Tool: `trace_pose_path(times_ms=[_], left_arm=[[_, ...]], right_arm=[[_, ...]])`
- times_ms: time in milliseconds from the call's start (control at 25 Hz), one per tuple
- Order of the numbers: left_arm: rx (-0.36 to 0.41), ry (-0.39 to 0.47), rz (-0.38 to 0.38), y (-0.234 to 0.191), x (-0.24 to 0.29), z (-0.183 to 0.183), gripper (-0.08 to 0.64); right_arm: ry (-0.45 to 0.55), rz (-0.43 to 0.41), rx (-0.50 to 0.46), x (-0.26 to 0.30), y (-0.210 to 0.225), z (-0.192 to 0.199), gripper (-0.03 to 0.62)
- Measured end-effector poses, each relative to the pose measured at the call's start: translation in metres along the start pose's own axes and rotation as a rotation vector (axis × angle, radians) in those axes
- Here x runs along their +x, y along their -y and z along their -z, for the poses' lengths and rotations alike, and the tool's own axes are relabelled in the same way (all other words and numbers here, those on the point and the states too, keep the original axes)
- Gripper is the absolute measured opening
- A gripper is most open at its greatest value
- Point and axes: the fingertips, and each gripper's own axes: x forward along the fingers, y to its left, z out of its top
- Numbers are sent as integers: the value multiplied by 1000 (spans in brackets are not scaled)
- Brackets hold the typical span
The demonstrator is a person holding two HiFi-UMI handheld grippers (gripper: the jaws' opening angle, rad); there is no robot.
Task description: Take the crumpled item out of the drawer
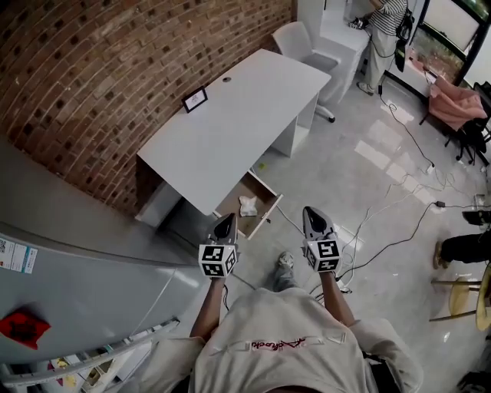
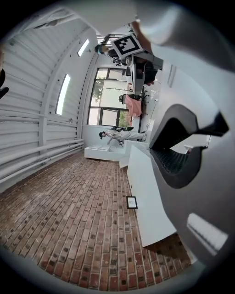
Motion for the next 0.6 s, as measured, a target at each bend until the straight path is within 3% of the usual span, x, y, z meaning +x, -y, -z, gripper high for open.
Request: trace_pose_path(times_ms=[600], left_arm=[[-7, -9, -102, -6, 130, -40, 9]], right_arm=[[-5, -136, -10, 107, 98, -20, 12]])
